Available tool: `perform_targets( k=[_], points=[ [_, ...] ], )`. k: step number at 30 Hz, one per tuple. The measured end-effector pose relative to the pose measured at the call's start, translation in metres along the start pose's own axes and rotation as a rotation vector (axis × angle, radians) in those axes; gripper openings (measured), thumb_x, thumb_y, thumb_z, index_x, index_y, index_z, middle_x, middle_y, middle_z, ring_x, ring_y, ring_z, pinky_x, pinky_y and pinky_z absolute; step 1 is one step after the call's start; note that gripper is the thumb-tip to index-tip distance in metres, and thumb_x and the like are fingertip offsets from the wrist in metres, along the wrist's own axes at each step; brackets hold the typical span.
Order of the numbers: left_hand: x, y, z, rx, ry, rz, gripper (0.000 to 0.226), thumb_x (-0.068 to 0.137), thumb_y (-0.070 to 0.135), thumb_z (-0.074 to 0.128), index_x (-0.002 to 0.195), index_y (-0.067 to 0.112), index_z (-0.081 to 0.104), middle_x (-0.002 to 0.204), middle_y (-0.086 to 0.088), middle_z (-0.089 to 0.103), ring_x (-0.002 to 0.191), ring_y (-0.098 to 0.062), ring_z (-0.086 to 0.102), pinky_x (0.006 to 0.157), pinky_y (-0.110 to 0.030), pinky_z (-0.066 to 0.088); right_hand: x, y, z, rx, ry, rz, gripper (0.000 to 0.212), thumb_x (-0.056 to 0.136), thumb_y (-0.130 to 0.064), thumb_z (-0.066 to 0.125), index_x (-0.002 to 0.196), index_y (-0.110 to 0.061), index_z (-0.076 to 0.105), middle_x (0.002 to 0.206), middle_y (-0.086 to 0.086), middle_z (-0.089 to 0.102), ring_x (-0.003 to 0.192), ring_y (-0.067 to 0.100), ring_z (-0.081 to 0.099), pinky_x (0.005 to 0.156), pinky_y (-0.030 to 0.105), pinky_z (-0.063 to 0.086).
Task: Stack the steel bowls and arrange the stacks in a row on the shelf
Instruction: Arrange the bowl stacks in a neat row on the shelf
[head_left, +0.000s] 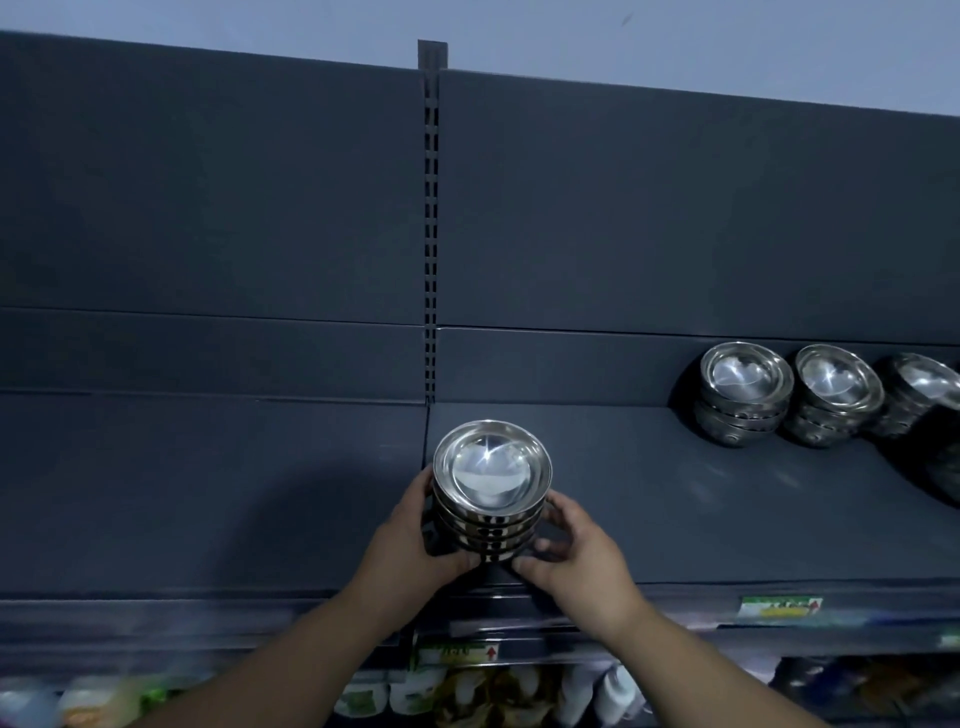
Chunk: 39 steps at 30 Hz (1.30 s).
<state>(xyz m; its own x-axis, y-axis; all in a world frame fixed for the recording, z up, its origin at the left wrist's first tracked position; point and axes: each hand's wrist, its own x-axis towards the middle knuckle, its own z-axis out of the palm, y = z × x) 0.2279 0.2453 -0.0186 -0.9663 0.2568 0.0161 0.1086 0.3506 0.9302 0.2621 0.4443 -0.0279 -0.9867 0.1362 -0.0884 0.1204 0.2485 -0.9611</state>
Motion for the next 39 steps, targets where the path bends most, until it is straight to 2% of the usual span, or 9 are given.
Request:
perform_targets(
  k=[4,11,15,21,26,29,34,37,39],
  points=[
    [0.005,-0.003,-0.002,-0.002,-0.038,-0.007,0.099,0.067,0.020,0.085,0.143,0.040,0.025,0.130,0.018,0.054,0.117,0.001,0.053,0.101,-0.024,0.044,-0.004,-0.004,0.001,0.004,0.036,0.003,0.071,0.074,0.002,0.079,0.130,-0.027,0.046,0.117,-0.013,0.060,0.079,0.002,0.066,0.072,0.014,0.053],
    [0.008,-0.004,-0.002,-0.017,-0.073,-0.014,0.099,0.065,0.024,0.086,0.142,0.043,0.027,0.128,0.021,0.054,0.117,-0.001,0.054,0.104,-0.030,0.045,-0.008,-0.004,-0.003,-0.026,0.061,0.014,0.074,0.073,-0.003,0.081,0.131,-0.033,0.046,0.115,-0.021,0.058,0.091,0.009,0.065,0.086,0.023,0.054],
    [0.008,-0.001,0.002,-0.027,-0.080,0.000,0.093,0.069,0.018,0.084,0.133,0.050,0.024,0.120,0.028,0.051,0.110,0.009,0.052,0.096,-0.018,0.044,-0.008,-0.004,-0.003,-0.020,0.096,0.007,0.067,0.075,-0.002,0.079,0.127,-0.033,0.050,0.109,-0.020,0.063,0.086,0.008,0.065,0.088,0.028,0.056],
    [0.010,-0.004,0.008,-0.045,-0.083,-0.021,0.094,0.067,0.020,0.085,0.139,0.044,0.029,0.127,0.018,0.056,0.117,-0.001,0.054,0.103,-0.033,0.046,-0.011,-0.003,-0.007,-0.019,0.110,0.002,0.067,0.076,-0.002,0.079,0.128,-0.032,0.050,0.114,-0.017,0.063,0.087,0.008,0.067,0.086,0.027,0.057],
    [0.008,0.000,0.007,-0.030,-0.077,-0.016,0.092,0.069,0.019,0.084,0.140,0.042,0.030,0.123,0.020,0.056,0.110,0.006,0.053,0.097,-0.023,0.046,-0.012,-0.004,-0.006,-0.012,0.118,0.003,0.067,0.076,0.000,0.078,0.129,-0.030,0.050,0.114,-0.015,0.064,0.091,0.008,0.068,0.085,0.024,0.057],
    [0.007,0.001,0.007,-0.009,-0.081,-0.024,0.090,0.069,0.022,0.084,0.139,0.039,0.031,0.127,0.017,0.055,0.113,0.001,0.053,0.094,-0.020,0.044,-0.013,-0.007,-0.006,-0.021,0.106,0.012,0.068,0.077,0.000,0.077,0.129,-0.032,0.048,0.112,-0.017,0.063,0.092,0.007,0.068,0.085,0.022,0.056],
    [0.007,0.008,0.001,0.031,-0.086,0.013,0.096,0.062,0.035,0.086,0.138,0.046,0.029,0.133,0.020,0.050,0.119,0.001,0.049,0.096,-0.018,0.041,-0.014,-0.010,-0.011,-0.102,0.078,0.017,0.082,0.071,-0.015,0.085,0.139,-0.031,0.043,0.113,-0.025,0.058,0.111,0.007,0.061,0.101,0.030,0.049],
    [0.009,0.014,-0.002,0.046,-0.067,0.049,0.084,0.058,0.044,0.086,0.120,0.061,0.033,0.127,0.026,0.052,0.118,0.005,0.048,0.095,-0.018,0.040,-0.013,-0.012,-0.015,-0.106,0.103,-0.025,0.088,0.066,-0.027,0.089,0.141,-0.031,0.043,0.122,-0.025,0.056,0.122,0.002,0.053,0.108,0.031,0.043],
    [0.011,0.016,-0.002,0.030,-0.066,0.055,0.082,0.060,0.044,0.084,0.123,0.059,0.034,0.128,0.023,0.054,0.119,0.003,0.050,0.097,-0.019,0.041,-0.011,-0.012,-0.015,-0.099,0.114,-0.044,0.085,0.065,-0.032,0.088,0.140,-0.035,0.046,0.128,-0.022,0.058,0.123,0.001,0.052,0.108,0.032,0.044]
  ],
)
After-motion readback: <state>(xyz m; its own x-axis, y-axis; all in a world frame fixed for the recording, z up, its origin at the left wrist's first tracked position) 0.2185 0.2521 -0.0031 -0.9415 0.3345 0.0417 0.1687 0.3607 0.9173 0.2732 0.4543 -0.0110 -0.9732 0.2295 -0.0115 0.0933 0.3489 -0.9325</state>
